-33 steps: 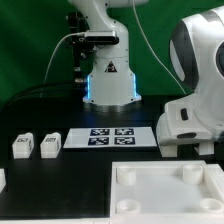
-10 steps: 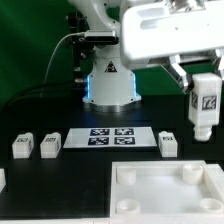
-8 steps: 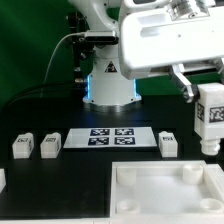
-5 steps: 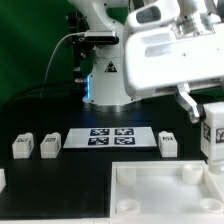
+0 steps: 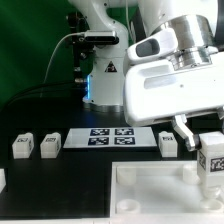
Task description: Assemble one leg
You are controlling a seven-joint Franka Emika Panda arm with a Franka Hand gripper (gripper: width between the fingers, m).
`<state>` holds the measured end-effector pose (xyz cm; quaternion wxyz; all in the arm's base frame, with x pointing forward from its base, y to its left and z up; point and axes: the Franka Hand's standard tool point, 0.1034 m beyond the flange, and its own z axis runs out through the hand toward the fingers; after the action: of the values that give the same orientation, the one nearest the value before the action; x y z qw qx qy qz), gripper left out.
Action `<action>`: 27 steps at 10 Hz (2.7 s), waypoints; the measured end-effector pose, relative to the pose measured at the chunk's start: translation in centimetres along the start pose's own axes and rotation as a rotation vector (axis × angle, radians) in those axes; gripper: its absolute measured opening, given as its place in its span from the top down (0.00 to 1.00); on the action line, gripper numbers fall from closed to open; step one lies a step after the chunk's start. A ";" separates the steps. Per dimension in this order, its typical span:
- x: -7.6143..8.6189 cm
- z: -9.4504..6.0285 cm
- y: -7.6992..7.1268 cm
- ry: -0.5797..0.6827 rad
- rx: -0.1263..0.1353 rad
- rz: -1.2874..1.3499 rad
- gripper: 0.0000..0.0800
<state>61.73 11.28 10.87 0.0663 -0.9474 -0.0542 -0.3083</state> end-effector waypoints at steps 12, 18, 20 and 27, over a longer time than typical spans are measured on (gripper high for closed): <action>-1.0 1.8 0.1 -0.006 -0.009 0.036 0.63; -1.2 1.7 -0.2 -0.001 -0.086 0.089 0.63; -1.6 1.9 -0.2 -0.023 -0.082 0.091 0.40; -1.8 2.0 -0.2 -0.027 -0.082 0.091 0.19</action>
Offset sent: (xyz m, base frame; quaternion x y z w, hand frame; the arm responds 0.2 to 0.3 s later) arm 0.0097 -0.0016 -0.0079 -0.0130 0.0119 0.0046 0.9998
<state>61.44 11.66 8.19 0.0405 -0.9549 0.0007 -0.2942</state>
